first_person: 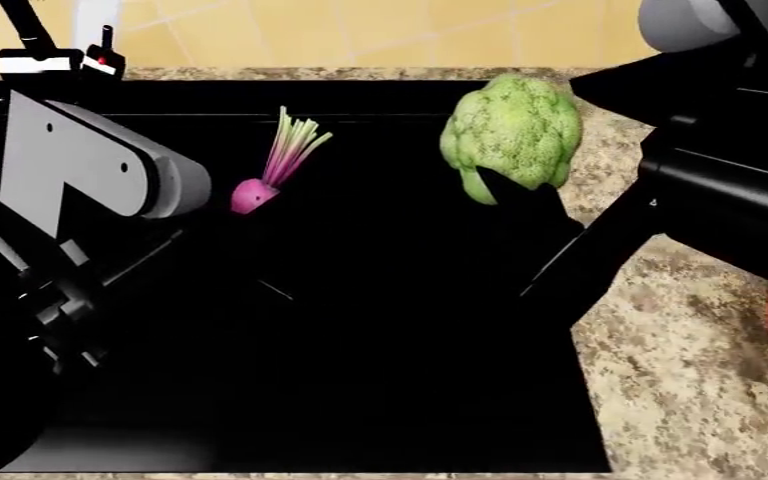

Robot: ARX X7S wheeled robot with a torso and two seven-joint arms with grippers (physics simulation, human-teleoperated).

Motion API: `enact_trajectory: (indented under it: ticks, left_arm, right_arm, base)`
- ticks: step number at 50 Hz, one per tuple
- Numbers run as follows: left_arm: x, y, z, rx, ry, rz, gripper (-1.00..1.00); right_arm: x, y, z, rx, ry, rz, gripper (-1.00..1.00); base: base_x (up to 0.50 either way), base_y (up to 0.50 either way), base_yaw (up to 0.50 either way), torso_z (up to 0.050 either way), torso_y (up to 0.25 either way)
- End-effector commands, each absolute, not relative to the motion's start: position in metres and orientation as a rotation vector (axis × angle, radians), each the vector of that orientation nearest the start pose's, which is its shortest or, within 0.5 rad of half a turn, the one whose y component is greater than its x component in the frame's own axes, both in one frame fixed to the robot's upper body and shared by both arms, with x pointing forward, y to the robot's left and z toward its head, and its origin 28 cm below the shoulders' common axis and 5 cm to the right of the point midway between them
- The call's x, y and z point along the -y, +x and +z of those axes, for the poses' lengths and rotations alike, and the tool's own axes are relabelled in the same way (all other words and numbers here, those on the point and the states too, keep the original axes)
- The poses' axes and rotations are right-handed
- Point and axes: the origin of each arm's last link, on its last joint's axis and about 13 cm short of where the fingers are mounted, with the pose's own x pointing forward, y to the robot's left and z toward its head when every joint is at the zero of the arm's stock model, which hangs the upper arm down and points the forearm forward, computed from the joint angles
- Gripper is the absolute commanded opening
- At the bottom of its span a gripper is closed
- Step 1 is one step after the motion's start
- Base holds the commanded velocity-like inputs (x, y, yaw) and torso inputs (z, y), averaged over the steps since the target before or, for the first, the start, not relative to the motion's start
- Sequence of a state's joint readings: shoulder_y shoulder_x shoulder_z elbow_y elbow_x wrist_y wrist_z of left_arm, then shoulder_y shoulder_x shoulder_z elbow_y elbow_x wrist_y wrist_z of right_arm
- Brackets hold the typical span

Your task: Pick the broccolis and squashs from the sink and place them in one bowl. Place the beet in the other bowl. Then turn off the sink faucet.

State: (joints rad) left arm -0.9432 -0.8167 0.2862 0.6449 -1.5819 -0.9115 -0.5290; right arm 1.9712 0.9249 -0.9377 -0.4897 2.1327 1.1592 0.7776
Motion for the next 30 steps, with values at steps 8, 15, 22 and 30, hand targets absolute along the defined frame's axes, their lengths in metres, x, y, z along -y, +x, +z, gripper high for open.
enact_trajectory:
  ticks: [8,15,22,30]
  left_arm:
    - [-0.2367,0.2095,0.2753,0.026,0.067,-0.561,-1.0]
    - [-0.2356,0.2097,0.2763,0.027,0.07,-0.561,-1.0]
    - [-0.2326,0.2102,0.2769,0.026,0.072,-0.576,-1.0]
    - [-0.2323,0.2101,0.2769,0.027,0.075,-0.577,-1.0]
  right_arm:
    - [0.1315,0.1658,0.3773,-0.072,-0.552,0.485,-1.0]
    - [0.1336,0.1634,0.3776,-0.073,-0.553,0.479,-1.0]
    - [0.1365,0.1591,0.3767,-0.068,-0.538,0.475,-1.0]
    - [0.1376,0.1567,0.3764,-0.069,-0.536,0.466,-1.0]
  base:
    - [0.0,-0.5,0.0,0.0,0.0]
    - [0.0,-0.5,0.0,0.0,0.0]
    - [0.0,-0.5,0.0,0.0,0.0]
    - [0.0,-0.5,0.0,0.0,0.003]
